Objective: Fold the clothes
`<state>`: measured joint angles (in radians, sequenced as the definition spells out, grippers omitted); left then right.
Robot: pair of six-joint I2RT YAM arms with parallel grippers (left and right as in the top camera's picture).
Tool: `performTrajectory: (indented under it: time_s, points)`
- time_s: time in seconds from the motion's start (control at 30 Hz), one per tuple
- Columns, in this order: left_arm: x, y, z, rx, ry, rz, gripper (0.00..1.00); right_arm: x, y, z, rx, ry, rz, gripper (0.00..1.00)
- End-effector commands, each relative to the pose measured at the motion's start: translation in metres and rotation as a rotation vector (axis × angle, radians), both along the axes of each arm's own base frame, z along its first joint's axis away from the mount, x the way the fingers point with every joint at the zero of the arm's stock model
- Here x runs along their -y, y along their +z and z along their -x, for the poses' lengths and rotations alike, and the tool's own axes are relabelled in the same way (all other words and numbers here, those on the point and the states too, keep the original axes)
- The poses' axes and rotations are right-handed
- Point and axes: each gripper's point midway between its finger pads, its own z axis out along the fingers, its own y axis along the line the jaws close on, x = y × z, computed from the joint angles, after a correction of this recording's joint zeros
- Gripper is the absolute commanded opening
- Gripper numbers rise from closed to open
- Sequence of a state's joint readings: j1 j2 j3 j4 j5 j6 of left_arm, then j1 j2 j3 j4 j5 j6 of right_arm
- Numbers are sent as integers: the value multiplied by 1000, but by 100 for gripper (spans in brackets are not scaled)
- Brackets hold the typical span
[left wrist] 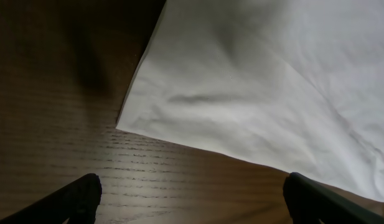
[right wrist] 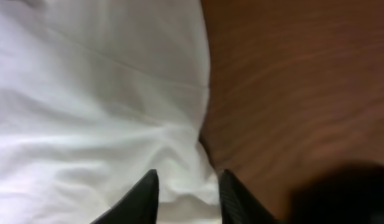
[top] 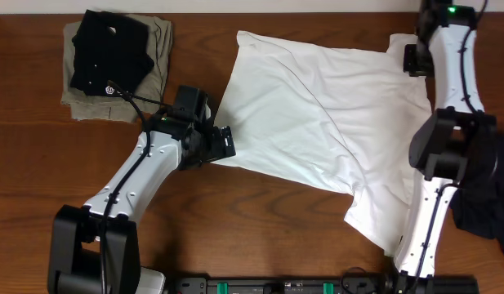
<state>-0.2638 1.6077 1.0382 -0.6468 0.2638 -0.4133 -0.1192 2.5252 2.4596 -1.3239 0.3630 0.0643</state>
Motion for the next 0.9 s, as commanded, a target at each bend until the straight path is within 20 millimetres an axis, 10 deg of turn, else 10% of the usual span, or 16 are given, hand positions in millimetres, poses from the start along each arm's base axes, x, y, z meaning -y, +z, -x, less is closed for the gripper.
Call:
performTrajectory:
  time_s: [0.0,0.4,0.87]
  points:
    - [2,-3,3,-10,-21,4,95,10,28,1,45,-75,156,33]
    - [48,0,22,62,-390,7,96,-73,17,23,-43,0,-268,26]
    - [20,-3,13,5,-180,-6,96,-121,151,94,56,80,-435,58]
